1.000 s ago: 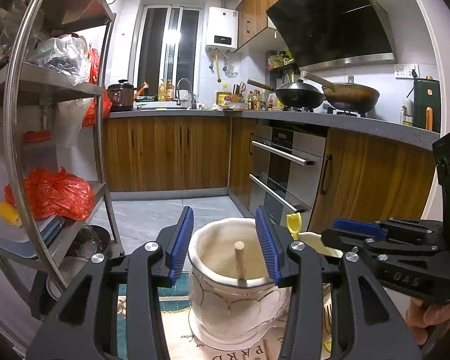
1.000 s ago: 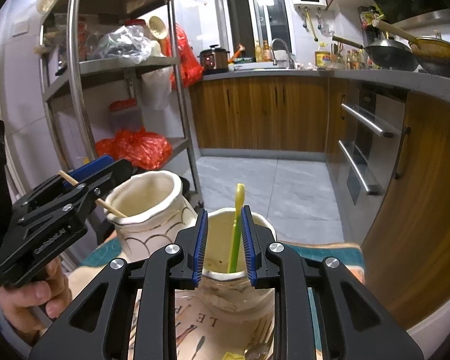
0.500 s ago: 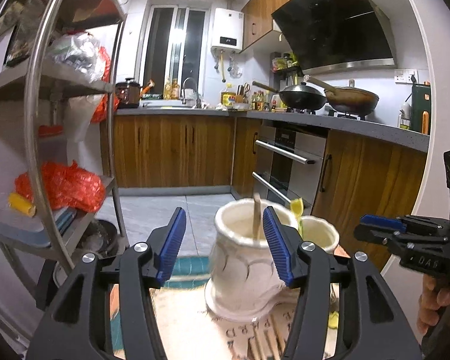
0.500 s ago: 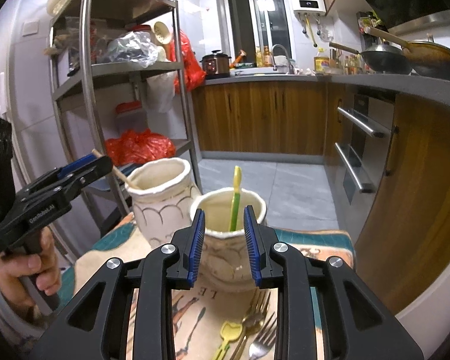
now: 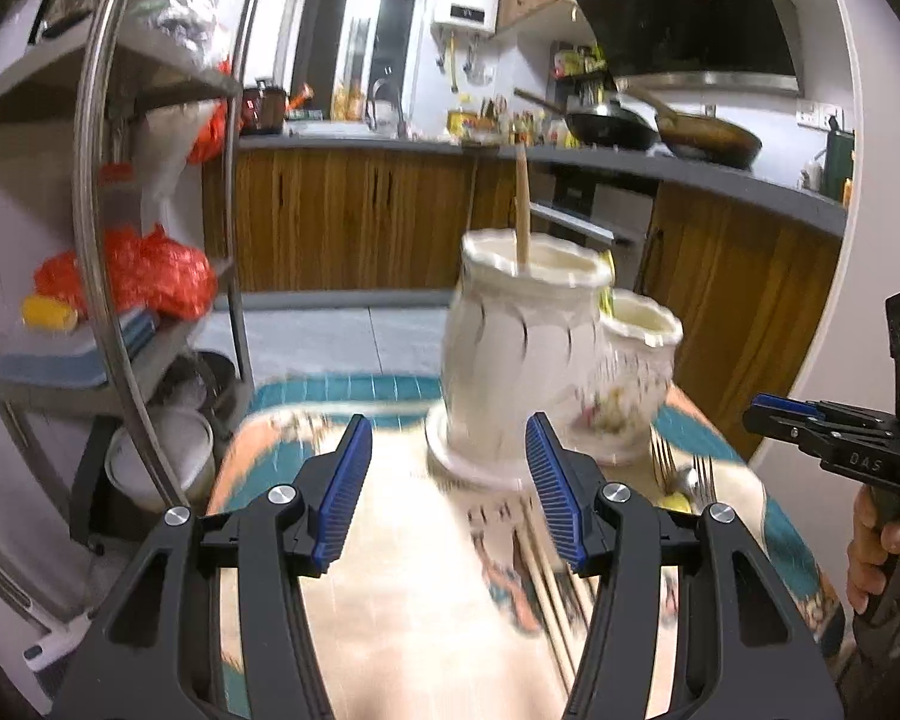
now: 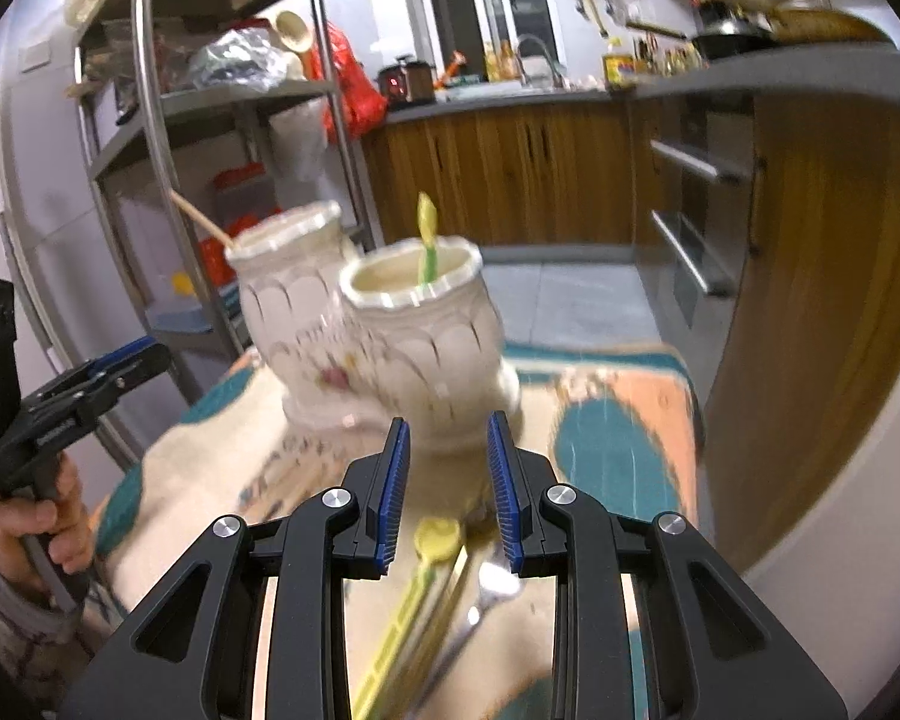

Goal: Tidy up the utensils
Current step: 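Open both tools and move them back toward the utensils on the table, then grasp another chopstick with the left tool while the right tool grasps a metal spoon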

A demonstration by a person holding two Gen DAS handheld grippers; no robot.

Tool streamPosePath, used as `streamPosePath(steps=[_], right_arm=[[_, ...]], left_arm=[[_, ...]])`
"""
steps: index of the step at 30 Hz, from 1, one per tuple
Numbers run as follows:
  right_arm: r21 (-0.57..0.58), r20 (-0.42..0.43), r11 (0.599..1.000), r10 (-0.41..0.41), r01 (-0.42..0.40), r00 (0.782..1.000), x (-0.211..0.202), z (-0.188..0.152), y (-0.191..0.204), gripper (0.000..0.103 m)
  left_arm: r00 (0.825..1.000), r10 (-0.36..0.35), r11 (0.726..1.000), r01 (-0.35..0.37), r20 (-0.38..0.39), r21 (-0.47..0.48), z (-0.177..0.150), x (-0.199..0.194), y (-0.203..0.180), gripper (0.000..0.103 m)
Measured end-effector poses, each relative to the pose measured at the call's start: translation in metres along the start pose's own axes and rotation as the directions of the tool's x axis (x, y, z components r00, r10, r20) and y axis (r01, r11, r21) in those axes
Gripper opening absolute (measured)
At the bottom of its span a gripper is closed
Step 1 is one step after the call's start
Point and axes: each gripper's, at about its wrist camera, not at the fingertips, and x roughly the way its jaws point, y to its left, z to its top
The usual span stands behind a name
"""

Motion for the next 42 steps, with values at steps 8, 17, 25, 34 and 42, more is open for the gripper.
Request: streamPosePath(steps=[8, 17, 25, 34, 42], right_arm=[[0.042, -0.130, 0.999, 0.026, -0.021, 0.991, 0.009, -0.036, -0.011, 0.028], [0.017, -0.186, 0.998, 0.060, -0.058, 0.981, 0.020, -0.045, 0.003, 0.028], [0.000, -0.202, 0.999, 0.041, -0.042, 0.979, 0.026, -0.042, 0.004, 0.027], [-0.041, -0.227, 0.999, -0.034, 0.025, 0.973, 0.046, -0.029, 0.005, 0.024], [-0.096, -0.255, 0.994, -0.080, 0.058, 0.964, 0.056, -0.019, 0.011, 0.011]], left_arm=[[0.982, -0.060, 0.997, 0.068, -0.178, 0.038, -0.036, 0.018, -0.014, 0.053], [0.953, -0.082, 0.987, 0.118, -0.292, 0.107, -0.056, 0.032, -0.036, 0.039], [0.943, -0.063, 0.985, 0.112, -0.328, 0.132, -0.061, 0.039, -0.038, 0.034], [0.941, -0.030, 0.984, 0.088, -0.336, 0.158, -0.063, 0.043, -0.041, 0.032], [0.939, -0.021, 0.986, 0.077, -0.343, 0.149, -0.061, 0.043, -0.031, 0.020]])
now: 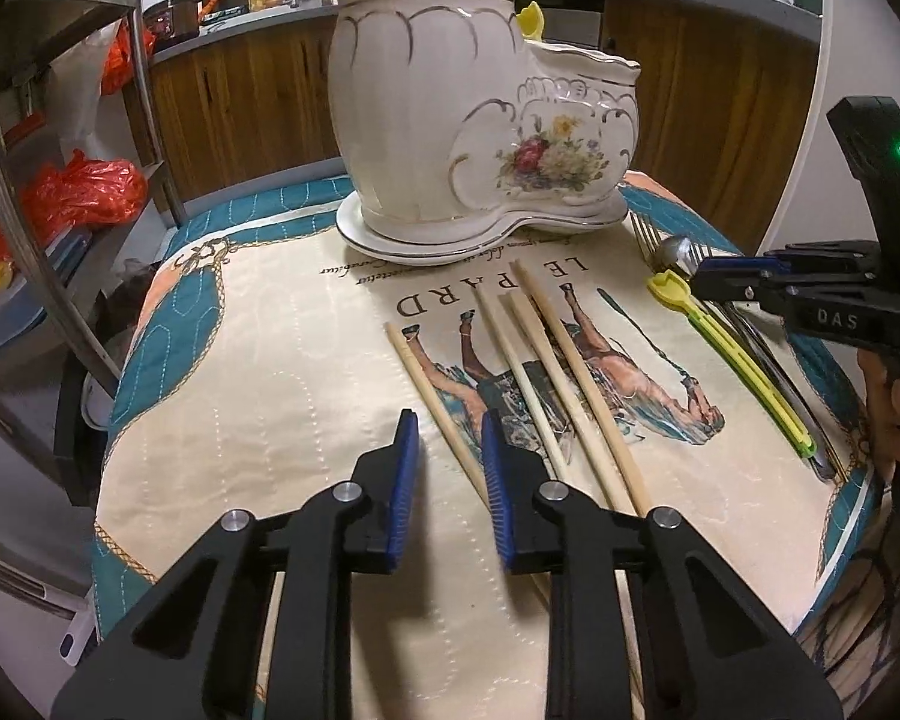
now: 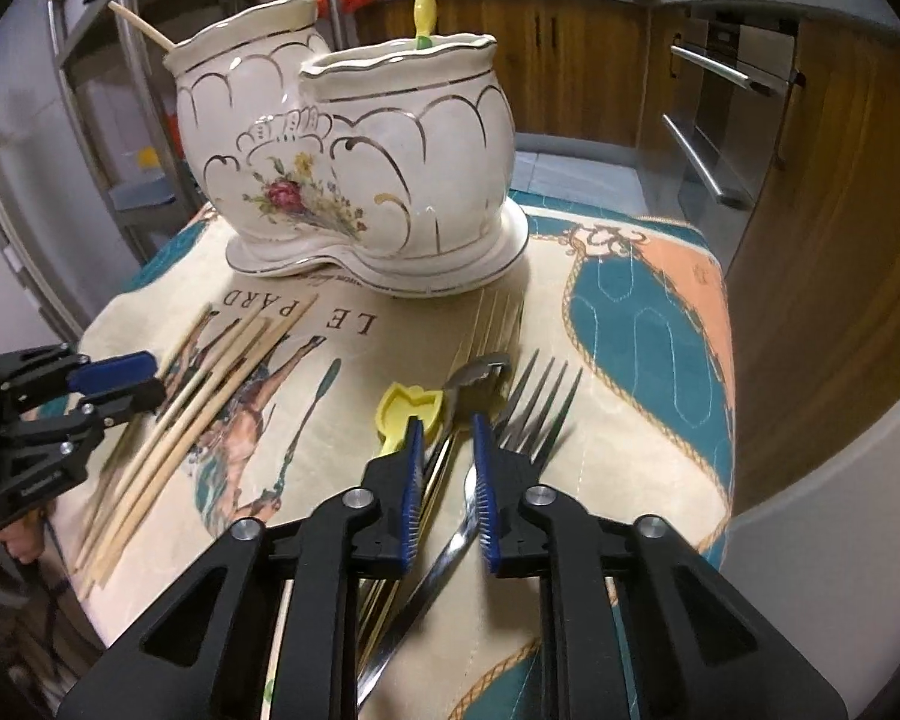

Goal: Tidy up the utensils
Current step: 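Grasp another chopstick with the left tool while the right tool grasps a metal spoon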

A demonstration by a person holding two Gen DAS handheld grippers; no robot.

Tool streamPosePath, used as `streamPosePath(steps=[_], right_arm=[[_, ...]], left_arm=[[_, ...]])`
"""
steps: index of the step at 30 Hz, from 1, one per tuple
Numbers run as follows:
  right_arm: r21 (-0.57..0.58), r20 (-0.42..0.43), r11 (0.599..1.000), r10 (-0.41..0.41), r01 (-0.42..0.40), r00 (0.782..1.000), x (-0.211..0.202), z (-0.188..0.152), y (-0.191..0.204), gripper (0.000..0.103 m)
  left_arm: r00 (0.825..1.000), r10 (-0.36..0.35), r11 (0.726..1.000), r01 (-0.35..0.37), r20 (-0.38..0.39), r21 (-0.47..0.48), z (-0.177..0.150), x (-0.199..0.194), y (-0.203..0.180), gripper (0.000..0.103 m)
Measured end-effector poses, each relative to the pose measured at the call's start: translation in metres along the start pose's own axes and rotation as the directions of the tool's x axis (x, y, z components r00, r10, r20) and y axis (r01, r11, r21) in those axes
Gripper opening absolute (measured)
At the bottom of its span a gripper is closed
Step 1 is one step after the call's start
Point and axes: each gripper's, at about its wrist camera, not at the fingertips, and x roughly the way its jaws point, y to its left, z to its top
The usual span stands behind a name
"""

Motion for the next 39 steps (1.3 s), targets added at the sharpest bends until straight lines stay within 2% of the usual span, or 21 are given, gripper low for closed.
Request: streamPosePath(steps=[5, 8, 14, 19, 21, 23, 35, 39], right_arm=[[-0.006, -0.008, 1.000, -0.009, 0.009, 1.000, -0.004, 0.000, -0.003, 0.009], [0.014, -0.009, 1.000, -0.010, 0.010, 1.000, -0.010, -0.002, -0.011, 0.002], [0.048, -0.038, 0.999, -0.006, 0.008, 0.999, -0.015, -0.011, -0.030, 0.002], [0.082, -0.049, 0.995, 0.055, -0.051, 0.997, -0.022, -0.017, -0.037, 0.005], [0.072, -0.056, 0.996, 0.065, -0.061, 0.996, -0.023, -0.017, -0.033, 0.013], [0.046, -0.070, 0.997, 0.062, -0.059, 0.996, -0.024, -0.018, -0.027, 0.016], [-0.111, -0.169, 0.993, -0.042, 0.024, 0.985, -0.026, -0.020, -0.013, 0.015], [-0.150, -0.259, 0.989, -0.054, 0.015, 0.964, -0.020, -0.010, -0.014, 0.015]], left_arm=[[1.000, -0.012, 1.000, 0.012, -0.003, -0.015, -0.001, -0.001, 0.006, 0.016], [1.000, -0.016, 1.000, 0.016, -0.005, -0.024, -0.001, -0.001, 0.010, 0.016], [0.999, -0.039, 0.999, 0.039, -0.010, -0.038, 0.000, 0.000, 0.015, 0.015], [0.998, -0.059, 0.998, 0.059, -0.016, -0.038, 0.002, 0.002, 0.017, 0.015], [0.998, -0.062, 0.997, 0.061, -0.017, -0.038, 0.002, 0.001, 0.018, 0.015], [0.997, -0.069, 0.997, 0.069, -0.018, -0.037, 0.002, 0.001, 0.019, 0.015], [0.994, -0.101, 0.995, 0.101, -0.037, -0.022, -0.001, -0.003, 0.022, 0.015], [0.991, -0.117, 0.993, 0.117, -0.061, -0.013, 0.001, 0.000, 0.023, 0.015]])
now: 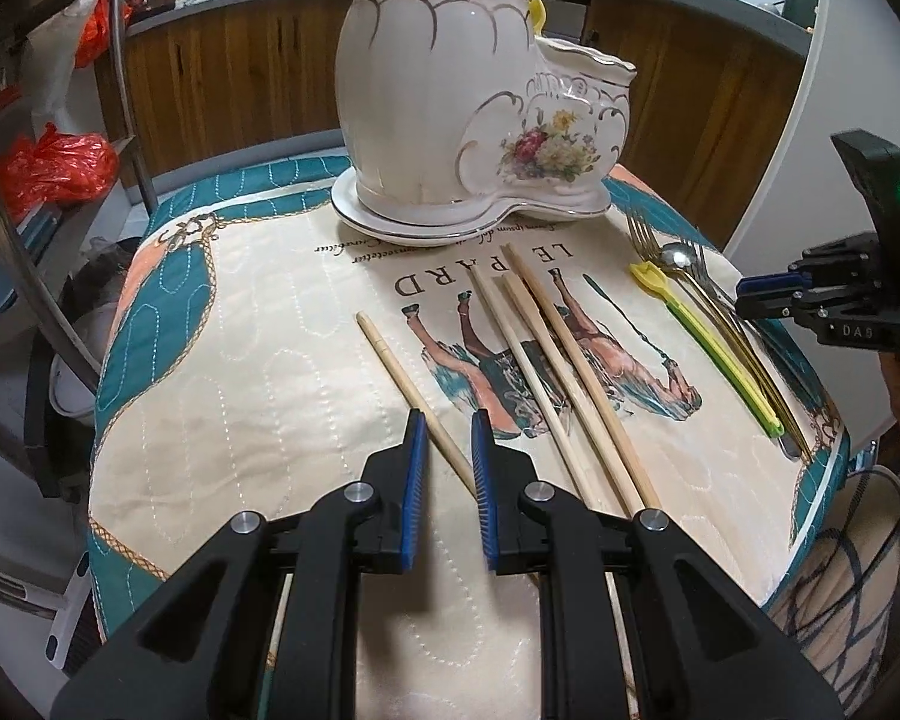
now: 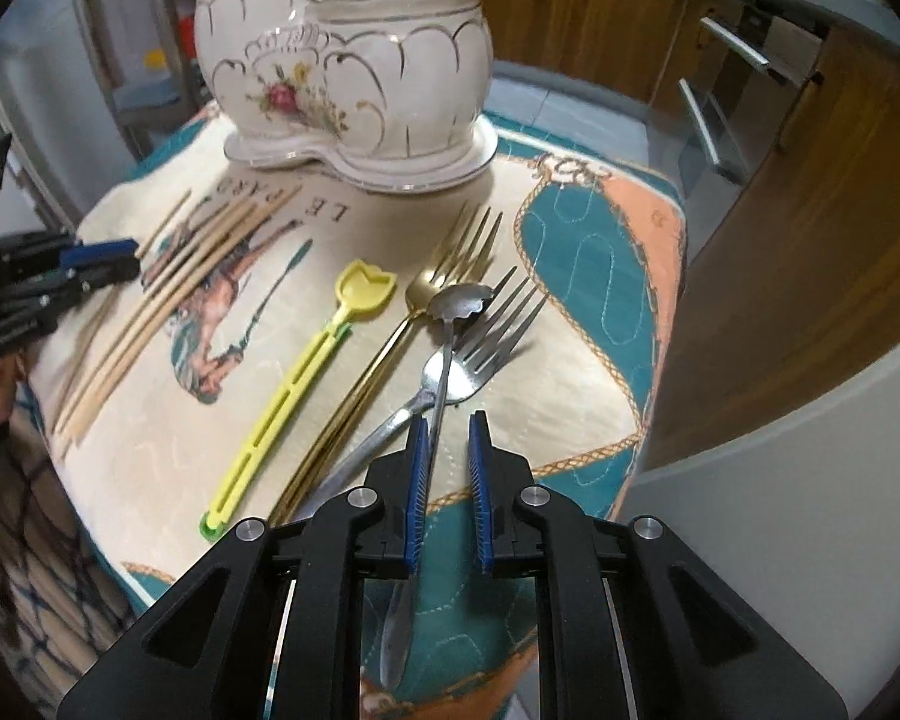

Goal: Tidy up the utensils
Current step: 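Grasp another chopstick with the left tool while the right tool grasps a metal spoon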

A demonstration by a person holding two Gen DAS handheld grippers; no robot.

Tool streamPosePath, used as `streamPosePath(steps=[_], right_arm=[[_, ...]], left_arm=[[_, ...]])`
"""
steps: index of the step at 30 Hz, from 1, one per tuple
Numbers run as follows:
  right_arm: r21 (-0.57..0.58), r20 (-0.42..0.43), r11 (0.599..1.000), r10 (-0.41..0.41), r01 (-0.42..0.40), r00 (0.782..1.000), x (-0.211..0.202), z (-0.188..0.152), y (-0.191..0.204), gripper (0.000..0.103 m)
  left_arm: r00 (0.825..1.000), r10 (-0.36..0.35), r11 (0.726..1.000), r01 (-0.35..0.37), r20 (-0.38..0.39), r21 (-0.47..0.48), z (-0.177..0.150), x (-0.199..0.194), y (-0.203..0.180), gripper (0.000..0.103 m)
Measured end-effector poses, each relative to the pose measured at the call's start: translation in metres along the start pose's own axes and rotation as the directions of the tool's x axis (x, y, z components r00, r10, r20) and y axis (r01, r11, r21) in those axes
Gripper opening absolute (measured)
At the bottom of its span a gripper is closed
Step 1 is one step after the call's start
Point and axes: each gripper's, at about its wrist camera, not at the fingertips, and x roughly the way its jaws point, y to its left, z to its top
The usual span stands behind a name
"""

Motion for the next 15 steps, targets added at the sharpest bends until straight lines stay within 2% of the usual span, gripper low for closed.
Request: streamPosePath(steps=[5, 10, 15], right_arm=[[-0.045, -0.143, 0.999, 0.002, -0.009, 0.990, 0.007, 0.020, 0.003, 0.015], [-0.050, -0.262, 0.998, 0.018, -0.033, 0.965, 0.019, 0.033, 0.003, 0.015], [-0.033, -0.305, 0.999, 0.018, -0.030, 0.952, 0.024, 0.043, 0.002, 0.016]], left_arm=[[0.998, -0.022, 1.000, 0.023, -0.060, 0.014, 0.005, -0.002, 0.002, 0.015], [0.994, -0.035, 0.999, 0.037, -0.100, 0.025, -0.001, -0.010, 0.002, 0.016], [0.988, -0.040, 0.998, 0.046, -0.149, 0.043, -0.002, -0.011, 0.002, 0.016]])
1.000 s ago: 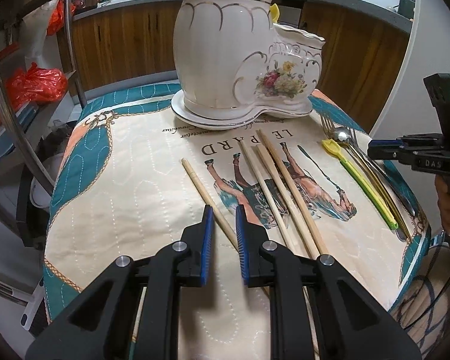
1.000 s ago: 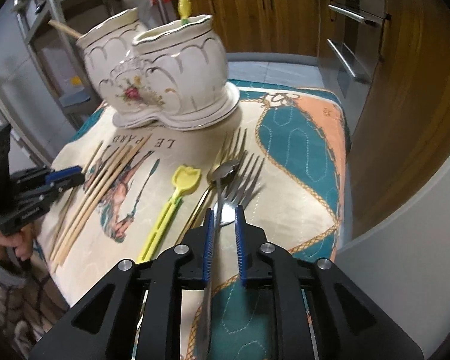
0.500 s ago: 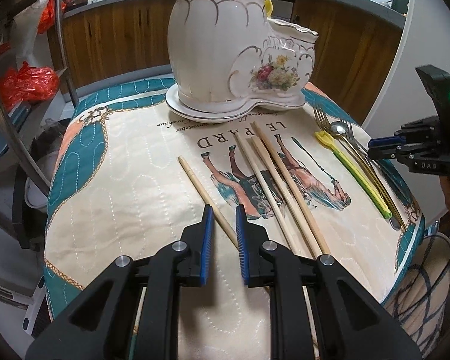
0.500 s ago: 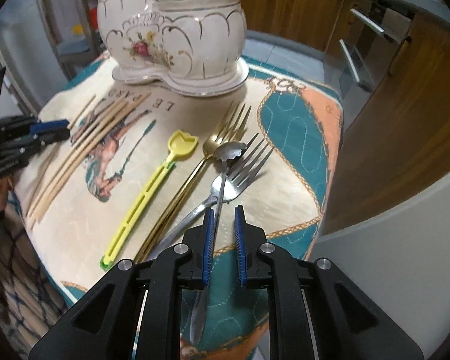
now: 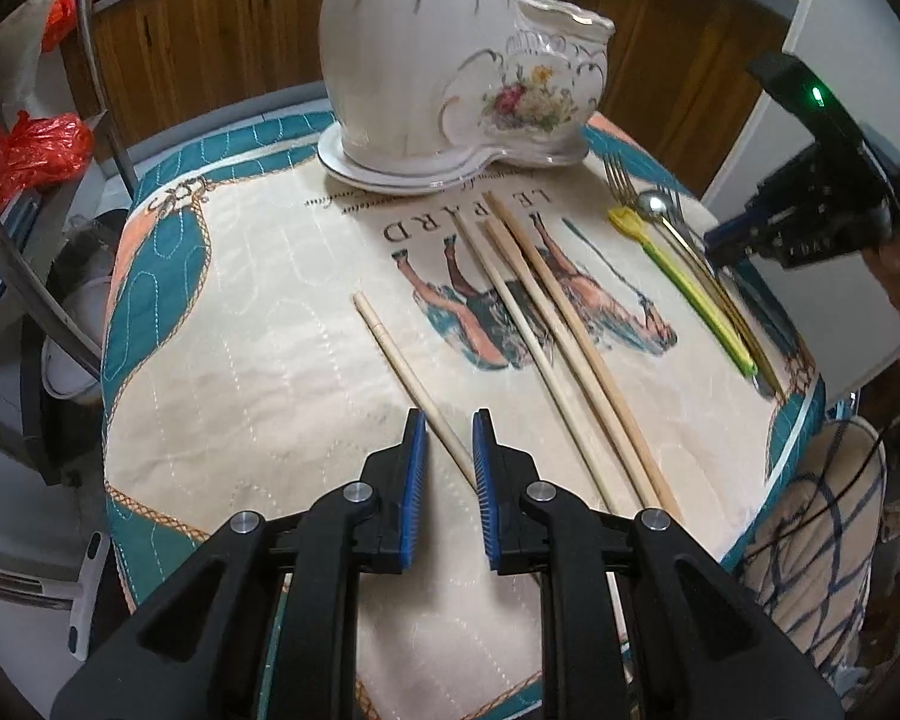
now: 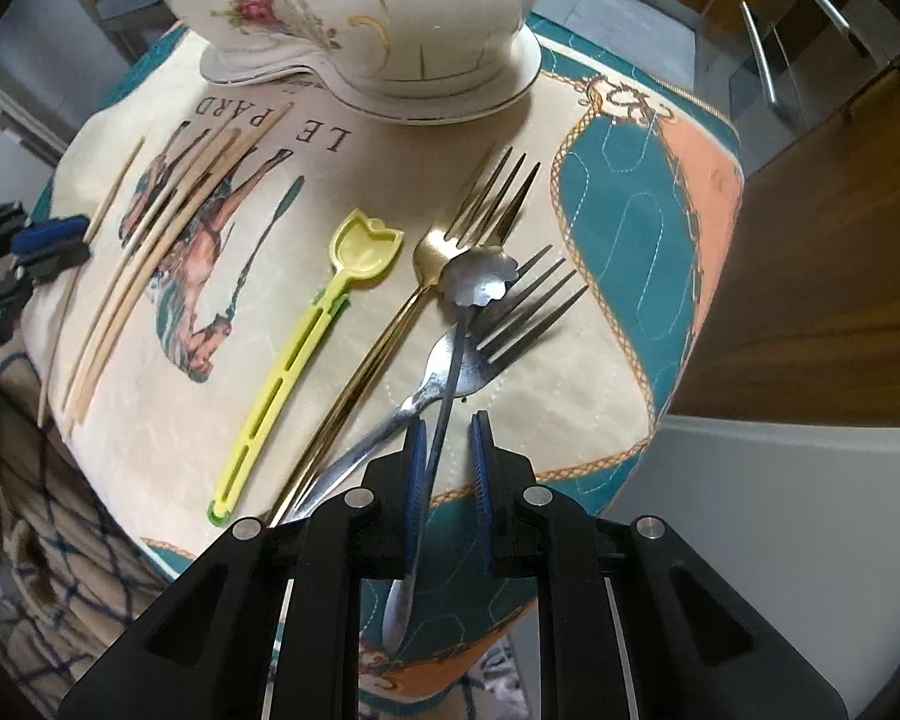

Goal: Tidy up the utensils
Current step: 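Grasp another chopstick with the left tool while the right tool grasps a metal spoon, then lower the chopstick into the tall holder with left tool while right tool lowers the spoon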

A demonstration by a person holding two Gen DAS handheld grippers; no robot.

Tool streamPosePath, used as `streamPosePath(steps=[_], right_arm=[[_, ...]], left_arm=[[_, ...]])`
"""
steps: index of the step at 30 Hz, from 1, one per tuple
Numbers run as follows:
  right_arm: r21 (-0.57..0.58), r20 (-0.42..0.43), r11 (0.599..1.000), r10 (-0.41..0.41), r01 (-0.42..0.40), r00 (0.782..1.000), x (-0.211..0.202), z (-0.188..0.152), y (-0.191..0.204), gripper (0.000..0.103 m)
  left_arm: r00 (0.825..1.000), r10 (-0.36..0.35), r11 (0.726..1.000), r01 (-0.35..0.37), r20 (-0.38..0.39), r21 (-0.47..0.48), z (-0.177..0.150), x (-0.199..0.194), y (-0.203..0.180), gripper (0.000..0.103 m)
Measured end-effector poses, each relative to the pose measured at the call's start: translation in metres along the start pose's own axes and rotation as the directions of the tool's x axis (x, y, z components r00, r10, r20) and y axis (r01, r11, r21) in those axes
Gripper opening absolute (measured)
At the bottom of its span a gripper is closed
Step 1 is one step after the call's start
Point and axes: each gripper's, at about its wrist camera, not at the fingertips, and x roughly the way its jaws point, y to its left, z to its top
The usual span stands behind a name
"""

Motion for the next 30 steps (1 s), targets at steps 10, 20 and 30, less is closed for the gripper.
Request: streamPosePath(steps=[10, 20, 30], right_arm=[[0.017, 0.068, 0.998, 0.052, -0.053, 0.996, -0.009, -0.020, -0.001, 0.004], [0.023, 0.234, 0.996, 0.084, -0.092, 0.968, -0.044, -0.044, -0.008, 0.004], [0.048, 0.523, 0.974, 0.166, -0.223, 0.836, -0.081, -0.050, -0.010, 0.004]], left_arm=[[0.994, -0.040, 0.999, 0.042, -0.102, 0.026, 0.011, 0.005, 0.006, 0.016], [0.997, -0.018, 1.000, 0.019, -0.079, 0.013, 0.011, 0.003, 0.010, 0.004], [0.971, -0.070, 0.995, 0.084, 0.227, -0.052, 0.015, -0.051, 0.009, 0.004]])
